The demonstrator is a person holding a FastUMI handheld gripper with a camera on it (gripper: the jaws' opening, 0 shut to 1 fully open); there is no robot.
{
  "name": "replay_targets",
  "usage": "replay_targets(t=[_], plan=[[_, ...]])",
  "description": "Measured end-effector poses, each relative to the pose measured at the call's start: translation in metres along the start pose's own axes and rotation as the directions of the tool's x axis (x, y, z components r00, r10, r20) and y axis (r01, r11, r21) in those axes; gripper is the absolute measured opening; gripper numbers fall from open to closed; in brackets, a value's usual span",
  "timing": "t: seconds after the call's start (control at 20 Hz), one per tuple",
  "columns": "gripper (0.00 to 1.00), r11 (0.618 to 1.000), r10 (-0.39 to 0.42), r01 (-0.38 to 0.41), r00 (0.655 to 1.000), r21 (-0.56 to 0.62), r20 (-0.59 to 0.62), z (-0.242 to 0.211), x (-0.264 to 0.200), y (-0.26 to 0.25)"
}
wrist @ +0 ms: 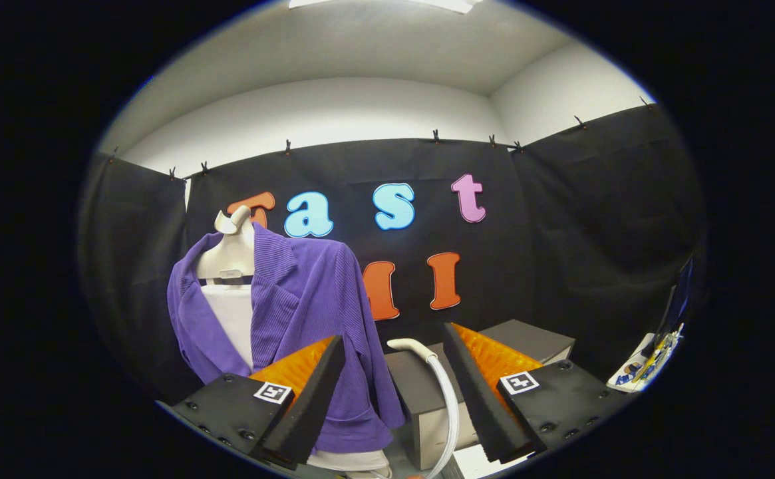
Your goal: Iron the clothes twice with a garment steamer, once on the left side and once on the right side.
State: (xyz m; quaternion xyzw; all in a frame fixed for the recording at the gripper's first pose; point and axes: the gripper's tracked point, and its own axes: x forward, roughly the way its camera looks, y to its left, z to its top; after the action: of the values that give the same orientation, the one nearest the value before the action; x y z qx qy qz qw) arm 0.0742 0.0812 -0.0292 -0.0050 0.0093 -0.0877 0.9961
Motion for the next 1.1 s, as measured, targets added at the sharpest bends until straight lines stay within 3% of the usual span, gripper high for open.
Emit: replay_targets(t=[0.25, 0.45, 0.8, 1.1], plan=[[0.98, 0.999, -0.012, 0.012, 1.000, -0.033, -0.013, -0.002, 0.028, -0.008], [0.98, 1.000, 0.014, -0.014, 0.999, -0.001, -0.042, 0.000, 0.080, -0.024], [0.98, 0.998, 0.066, -0.066, 0.985, 0.003, -0.160, -0.030, 0.224, -0.066], [0.99, 0.993, 0.120, -0.118, 0.934, 0.027, -0.337, -0.106, 0.335, -0.079]])
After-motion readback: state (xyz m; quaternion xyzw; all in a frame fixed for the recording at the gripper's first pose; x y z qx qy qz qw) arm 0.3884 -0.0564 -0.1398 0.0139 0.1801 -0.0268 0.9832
